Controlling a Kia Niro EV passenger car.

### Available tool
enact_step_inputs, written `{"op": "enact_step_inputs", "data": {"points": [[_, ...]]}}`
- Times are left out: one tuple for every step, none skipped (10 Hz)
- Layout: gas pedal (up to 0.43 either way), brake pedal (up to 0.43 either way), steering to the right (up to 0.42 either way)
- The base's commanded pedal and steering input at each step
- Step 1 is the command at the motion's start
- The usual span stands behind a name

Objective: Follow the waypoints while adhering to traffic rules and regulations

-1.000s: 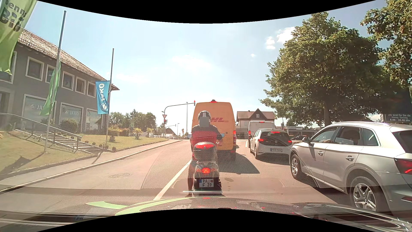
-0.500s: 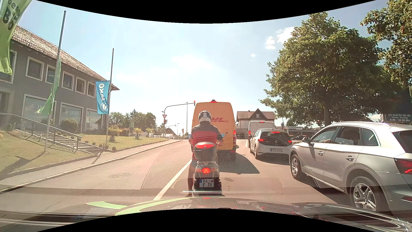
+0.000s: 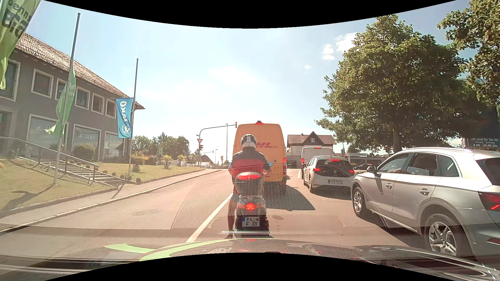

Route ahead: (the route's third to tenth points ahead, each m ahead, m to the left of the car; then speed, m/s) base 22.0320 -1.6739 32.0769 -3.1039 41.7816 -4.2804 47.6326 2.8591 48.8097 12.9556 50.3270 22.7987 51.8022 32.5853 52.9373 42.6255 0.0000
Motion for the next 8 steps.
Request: {"op": "enact_step_inputs", "data": {"points": [[0.000,0.250,0.019],[0.000,0.256,0.019],[0.000,0.250,0.019],[0.000,0.250,0.019],[0.000,0.250,0.019],[0.000,0.250,0.019],[0.000,0.250,0.019],[0.000,0.250,0.019]]}}
